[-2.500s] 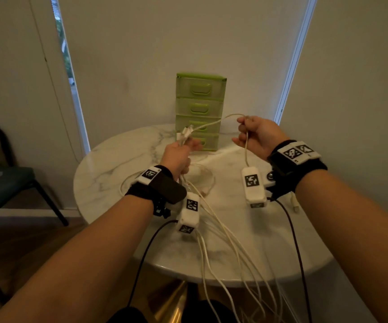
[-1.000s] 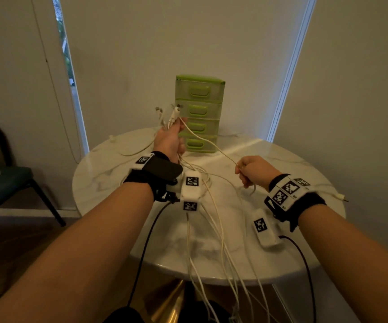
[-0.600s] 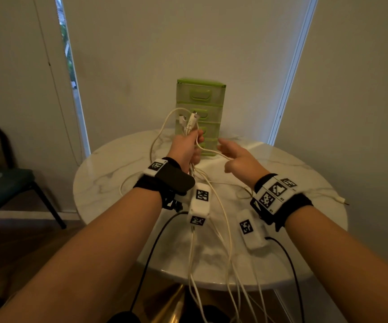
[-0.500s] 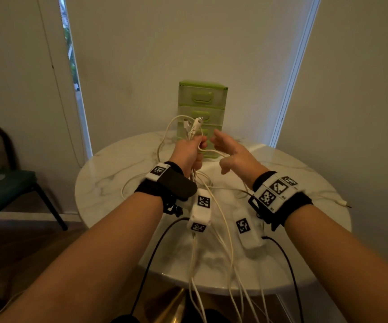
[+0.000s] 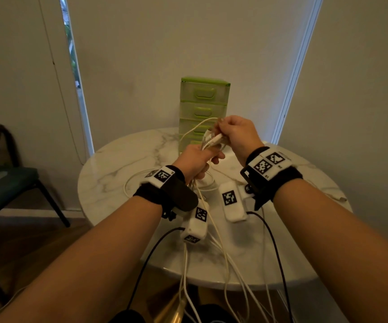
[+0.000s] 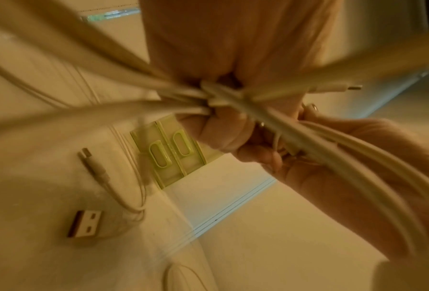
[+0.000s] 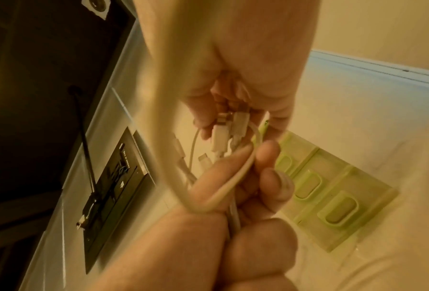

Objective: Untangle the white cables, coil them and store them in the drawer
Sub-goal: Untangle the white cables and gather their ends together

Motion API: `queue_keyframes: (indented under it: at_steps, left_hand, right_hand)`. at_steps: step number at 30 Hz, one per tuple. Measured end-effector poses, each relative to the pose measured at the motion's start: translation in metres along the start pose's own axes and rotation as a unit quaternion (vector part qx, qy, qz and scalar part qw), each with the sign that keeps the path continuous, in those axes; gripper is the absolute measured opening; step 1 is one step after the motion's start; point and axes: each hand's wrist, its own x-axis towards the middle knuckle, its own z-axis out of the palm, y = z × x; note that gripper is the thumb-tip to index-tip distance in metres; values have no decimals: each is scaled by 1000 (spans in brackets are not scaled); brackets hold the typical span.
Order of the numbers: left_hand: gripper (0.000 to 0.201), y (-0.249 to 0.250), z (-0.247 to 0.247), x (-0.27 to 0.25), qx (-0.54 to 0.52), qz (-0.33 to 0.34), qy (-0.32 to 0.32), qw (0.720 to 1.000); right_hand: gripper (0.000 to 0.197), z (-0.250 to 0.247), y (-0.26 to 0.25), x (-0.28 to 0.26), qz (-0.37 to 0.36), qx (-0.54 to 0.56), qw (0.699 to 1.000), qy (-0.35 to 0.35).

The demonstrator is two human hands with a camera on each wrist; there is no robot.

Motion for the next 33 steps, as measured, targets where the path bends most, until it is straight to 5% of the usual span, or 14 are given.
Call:
queue_keyframes:
  at_steps: [4,9,14,17,21,25,28,33]
  left_hand:
    - [37,-1,-4,5,-128,-5,46,991]
    - [30,10,-3,9,-226,31,66,971]
    - [30,29,-6,13,-397,33,38,916]
    - [32,34,-4,16,-448,27,30,893]
    - [36,36,5,16,-405,10,46,913]
    - [37,33,12,13,-331,-2,38,943]
    - [38,30,14,9,-289,-12,30,957]
    - [24,33,11,7,-265,-11,11,964]
  right_hand:
    - [25,-12,8,2,24,53,995,87]
    - [26,-22,20,-10,82,-6,997,13]
    - [34,-36,40,-20,139,-121,983,-10]
    - [32,-37,41,-33,175,-152,968,-99]
    - [27,-27,29,-44,160,-235,941,-184]
    - [23,-16,16,-38,79,-82,986,-123]
    - [22,-5,9,-35,76,22,990,-115]
    - [26,-2,15,-36,36,-67,996,-42]
